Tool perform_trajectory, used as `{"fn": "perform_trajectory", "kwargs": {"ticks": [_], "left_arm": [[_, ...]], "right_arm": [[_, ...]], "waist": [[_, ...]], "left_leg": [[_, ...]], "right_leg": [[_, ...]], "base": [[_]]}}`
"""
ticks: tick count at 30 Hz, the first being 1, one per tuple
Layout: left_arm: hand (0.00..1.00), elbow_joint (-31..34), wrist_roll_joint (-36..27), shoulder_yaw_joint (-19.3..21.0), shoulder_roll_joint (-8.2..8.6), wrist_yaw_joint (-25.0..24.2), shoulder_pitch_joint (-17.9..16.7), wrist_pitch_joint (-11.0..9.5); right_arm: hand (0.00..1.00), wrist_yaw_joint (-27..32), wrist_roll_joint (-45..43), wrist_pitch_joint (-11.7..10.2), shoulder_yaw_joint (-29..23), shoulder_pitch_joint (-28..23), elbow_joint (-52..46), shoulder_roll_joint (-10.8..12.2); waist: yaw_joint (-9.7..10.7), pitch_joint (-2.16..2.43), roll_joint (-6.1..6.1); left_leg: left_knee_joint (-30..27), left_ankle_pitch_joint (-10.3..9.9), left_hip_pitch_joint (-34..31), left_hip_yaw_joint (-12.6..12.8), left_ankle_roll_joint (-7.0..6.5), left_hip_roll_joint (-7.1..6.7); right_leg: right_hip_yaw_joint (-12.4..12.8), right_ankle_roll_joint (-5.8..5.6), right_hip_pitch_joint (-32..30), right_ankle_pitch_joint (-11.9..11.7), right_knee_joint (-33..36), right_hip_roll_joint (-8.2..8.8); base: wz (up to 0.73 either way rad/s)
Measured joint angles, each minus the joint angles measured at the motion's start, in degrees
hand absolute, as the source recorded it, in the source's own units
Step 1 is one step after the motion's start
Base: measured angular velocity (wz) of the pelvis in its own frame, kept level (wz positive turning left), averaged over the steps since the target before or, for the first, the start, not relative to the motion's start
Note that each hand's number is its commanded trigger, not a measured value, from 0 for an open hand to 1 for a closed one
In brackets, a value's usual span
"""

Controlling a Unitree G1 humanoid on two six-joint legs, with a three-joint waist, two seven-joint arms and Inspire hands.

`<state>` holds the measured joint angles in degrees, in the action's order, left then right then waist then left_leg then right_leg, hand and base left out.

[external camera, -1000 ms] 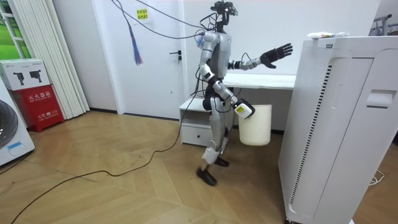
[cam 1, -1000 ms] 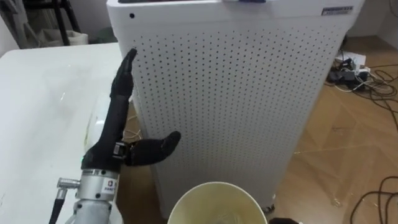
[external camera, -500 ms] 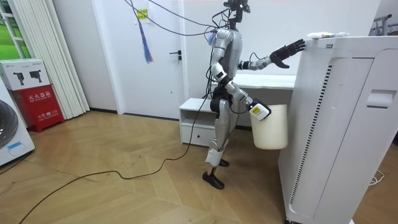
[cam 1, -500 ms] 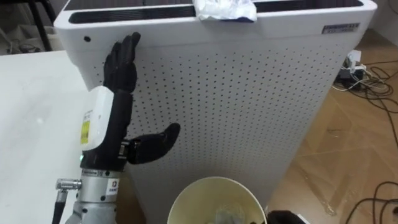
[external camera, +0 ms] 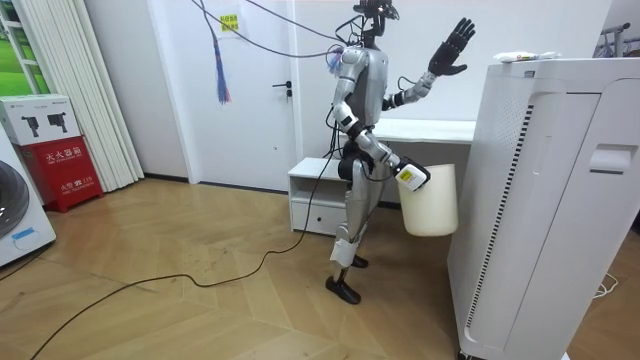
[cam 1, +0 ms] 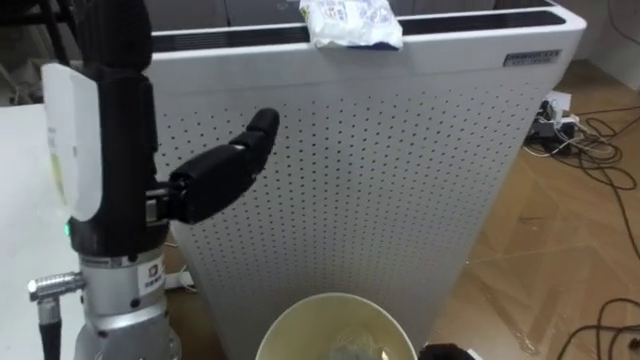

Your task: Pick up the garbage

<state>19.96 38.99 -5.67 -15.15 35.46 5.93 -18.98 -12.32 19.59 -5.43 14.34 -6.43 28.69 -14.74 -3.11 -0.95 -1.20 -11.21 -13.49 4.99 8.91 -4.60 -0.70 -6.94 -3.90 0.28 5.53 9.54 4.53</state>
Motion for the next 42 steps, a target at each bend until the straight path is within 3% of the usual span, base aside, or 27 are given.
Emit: {"fn": "perform_trajectory", "kwargs": {"ticks": [8, 13, 17, 22, 24, 28, 31, 33, 36, 42], "left_arm": [[0.00, 0.0, 1.3, 0.1, -0.32, 1.7, 3.3, 0.3], [0.00, 0.3, 2.3, -0.4, -1.79, 1.7, 3.8, 1.1], [0.00, 0.3, 4.9, -2.5, -2.07, 1.3, 4.5, 3.4], [0.00, 0.1, 7.4, -3.6, -2.41, 0.2, 6.7, 5.4], [0.00, -1.9, 6.7, -4.3, -3.41, -0.3, 9.2, 6.1], [0.00, -4.7, 6.8, -4.8, -3.82, -1.5, 12.5, 7.8], [0.00, -6.1, 6.8, -5.0, -5.45, -2.5, 13.3, 9.5], [0.00, -6.7, 6.9, -6.1, -7.48, -3.2, 13.8, 10.7], [0.00, -6.8, 7.0, -6.5, -8.69, -4.8, 14.1, 12.0], [0.00, -8.0, 7.0, -6.5, -10.50, -7.9, 17.4, 15.8]], "right_arm": [[1.00, -1.6, -0.5, 0.0, 0.0, -0.2, 0.0, 0.0], [1.00, -2.8, -1.4, 0.0, 0.0, -0.2, 0.0, 0.1], [1.00, -3.9, -2.5, 0.2, 0.0, -0.1, 0.0, 0.0], [1.00, -4.6, -3.2, 0.7, 0.1, 0.1, 0.0, 0.0], [1.00, -4.7, -4.5, 1.8, 0.2, 1.3, 0.0, -0.1], [1.00, -4.7, -5.7, 2.0, 0.2, 2.0, 0.0, 0.0], [1.00, -4.7, -6.0, 2.7, 0.2, 2.5, -0.1, -0.2], [1.00, -4.4, -6.0, 3.1, 0.1, 2.5, -0.1, -0.8], [1.00, -3.8, -6.1, 3.9, 0.1, 2.7, -0.1, -1.3], [1.00, -3.7, -6.1, 5.6, 0.1, 2.8, -0.3, -2.3]], "waist": [[1.0, 0.02, -0.17], [1.5, 0.07, -0.37], [1.7, 0.30, -1.14], [2.6, 0.18, -2.10], [3.1, 0.02, -2.42], [3.8, -0.04, -2.70], [4.6, -0.10, -2.93], [5.1, -0.19, -3.28], [5.6, -0.28, -3.92], [4.9, 0.18, -5.24]], "left_leg": [[0.5, 0.1, 0.7, 0.5, 0.12, 0.05], [0.6, 0.1, 0.6, 0.6, 0.13, 0.15], [0.8, 0.1, 0.6, 0.6, 0.13, 0.11], [0.8, 0.1, 0.7, 0.7, 0.14, 0.12], [0.8, 0.1, 0.7, 1.5, 0.15, 0.18], [0.8, 0.1, 0.8, 2.3, 0.15, 0.28], [0.9, 0.1, 1.5, 3.3, 0.15, 0.34], [1.1, 0.1, 1.6, 3.6, 0.15, 0.34], [1.2, 0.1, 1.5, 3.9, 0.15, 0.34], [1.7, 0.1, 1.5, 4.5, 0.15, 0.35]], "right_leg": [[0.9, -0.03, 0.2, -0.1, 0.0, -0.19], [0.9, 0.03, 0.0, -0.1, -0.1, -0.32], [1.5, -0.06, 0.4, -0.4, -0.9, -0.43], [1.8, -0.06, 0.4, -0.4, -1.0, -0.48], [2.3, -0.04, 0.2, -0.5, -0.9, -0.58], [3.2, -0.01, -0.2, -0.8, -0.9, -0.78], [3.8, -0.02, 0.1, -0.9, -0.9, -0.90], [3.9, -0.05, 0.1, -0.9, -0.9, -0.89], [3.9, -0.06, -0.2, -0.9, -0.9, -0.92], [4.0, -0.08, -0.7, -0.9, -0.8, -0.94]], "base": [[-0.05], [0.00], [-0.01], [-0.02], [-0.09], [-0.13], [-0.17], [-0.03], [-0.01], [-0.03]]}}
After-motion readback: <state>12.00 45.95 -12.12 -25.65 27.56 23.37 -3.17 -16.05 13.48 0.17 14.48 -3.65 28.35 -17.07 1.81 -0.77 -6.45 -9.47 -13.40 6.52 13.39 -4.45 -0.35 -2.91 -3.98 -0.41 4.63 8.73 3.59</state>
